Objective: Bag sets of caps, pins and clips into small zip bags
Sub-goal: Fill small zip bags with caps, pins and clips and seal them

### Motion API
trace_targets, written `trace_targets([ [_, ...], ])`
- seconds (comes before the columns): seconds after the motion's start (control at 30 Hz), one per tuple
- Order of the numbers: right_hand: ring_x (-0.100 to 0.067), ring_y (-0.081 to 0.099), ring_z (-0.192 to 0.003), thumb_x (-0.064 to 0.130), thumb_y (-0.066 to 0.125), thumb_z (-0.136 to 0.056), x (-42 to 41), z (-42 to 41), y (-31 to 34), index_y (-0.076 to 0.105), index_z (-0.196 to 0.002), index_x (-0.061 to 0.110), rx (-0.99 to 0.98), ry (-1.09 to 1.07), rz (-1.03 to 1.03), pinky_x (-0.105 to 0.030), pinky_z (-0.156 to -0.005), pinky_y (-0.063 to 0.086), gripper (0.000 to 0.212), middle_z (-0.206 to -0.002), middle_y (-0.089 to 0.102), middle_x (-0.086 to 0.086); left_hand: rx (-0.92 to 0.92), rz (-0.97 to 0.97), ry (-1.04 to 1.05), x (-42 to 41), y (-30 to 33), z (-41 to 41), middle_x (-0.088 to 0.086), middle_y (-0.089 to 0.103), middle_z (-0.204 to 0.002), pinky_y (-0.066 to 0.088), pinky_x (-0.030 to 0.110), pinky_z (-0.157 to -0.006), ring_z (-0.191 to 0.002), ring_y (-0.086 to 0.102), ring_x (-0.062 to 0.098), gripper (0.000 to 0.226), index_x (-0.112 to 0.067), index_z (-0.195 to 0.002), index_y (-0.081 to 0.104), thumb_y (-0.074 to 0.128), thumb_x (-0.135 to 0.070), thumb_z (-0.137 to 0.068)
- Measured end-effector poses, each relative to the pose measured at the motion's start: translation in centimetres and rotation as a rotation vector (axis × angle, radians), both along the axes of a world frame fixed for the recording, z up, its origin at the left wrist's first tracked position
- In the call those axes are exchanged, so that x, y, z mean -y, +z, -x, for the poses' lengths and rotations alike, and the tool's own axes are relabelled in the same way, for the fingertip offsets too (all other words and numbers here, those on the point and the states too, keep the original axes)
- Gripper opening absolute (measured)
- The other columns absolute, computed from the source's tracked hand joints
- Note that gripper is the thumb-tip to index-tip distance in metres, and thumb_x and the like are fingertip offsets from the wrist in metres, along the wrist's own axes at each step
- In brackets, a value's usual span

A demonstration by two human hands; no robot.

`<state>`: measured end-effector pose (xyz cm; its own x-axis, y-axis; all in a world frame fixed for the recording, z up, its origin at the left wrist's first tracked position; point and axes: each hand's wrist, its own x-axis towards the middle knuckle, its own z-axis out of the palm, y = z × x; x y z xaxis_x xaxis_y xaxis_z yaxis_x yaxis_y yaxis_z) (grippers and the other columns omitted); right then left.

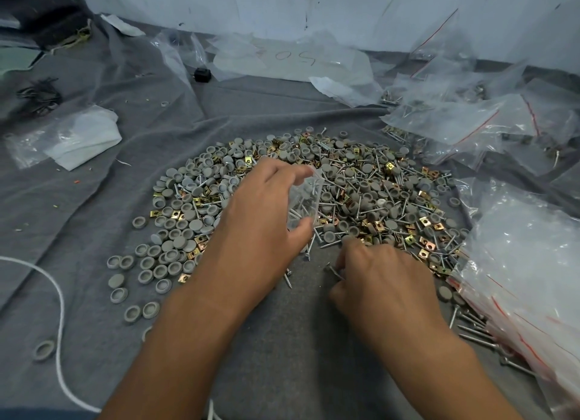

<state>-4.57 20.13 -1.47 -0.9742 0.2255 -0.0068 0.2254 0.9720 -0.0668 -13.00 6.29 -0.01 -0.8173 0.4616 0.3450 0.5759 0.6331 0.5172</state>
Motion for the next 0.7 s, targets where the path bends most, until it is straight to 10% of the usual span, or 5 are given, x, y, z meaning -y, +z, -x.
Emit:
trace_targets([
  [0.17, 0.005, 0.057, -0.058, 0.033, 0.072, -0.083, -2.9, 0.6, 0.9, 0.073, -0.091, 0.037, -0.333, -0.022, 0.626, -0.007, -0.048, 0.037, 0.008, -0.068, 0.065, 0.019, -0.001, 0.005, 0.002, -0.1, -0.1, 0.0, -0.024, 0.039, -0.113, 0.033, 0.004, -0.076, -0.090, 0.043, -0.013, 0.058, -0.029, -0.136, 0.051, 0.071, -0.031, -0.082],
  [0.3, -0.013, 0.064, -0.068, 0.018, 0.070, -0.088, -3.4, 1.8, 2.6, 0.074, -0.092, 0.028, -0.625, 0.164, 1.158, -0.021, -0.059, 0.054, 0.012, -0.082, 0.072, 0.001, -0.006, 0.027, -0.013, -0.4, -0.2, -0.1, -0.020, 0.045, -0.118, 0.039, 0.010, -0.085, -0.095, 0.045, -0.004, 0.060, -0.026, -0.136, 0.053, 0.077, -0.026, -0.082],
  [0.7, -0.008, 0.063, -0.072, 0.008, 0.071, -0.092, -1.0, 3.1, 1.9, 0.072, -0.097, 0.019, -0.725, 0.195, 0.925, -0.012, -0.063, 0.044, 0.013, -0.080, 0.065, 0.013, 0.039, -0.013, -0.033, -0.6, 0.3, -0.5, -0.020, 0.043, -0.117, 0.042, 0.018, -0.088, -0.099, 0.047, -0.001, 0.059, -0.027, -0.136, 0.053, 0.076, -0.028, -0.082],
])
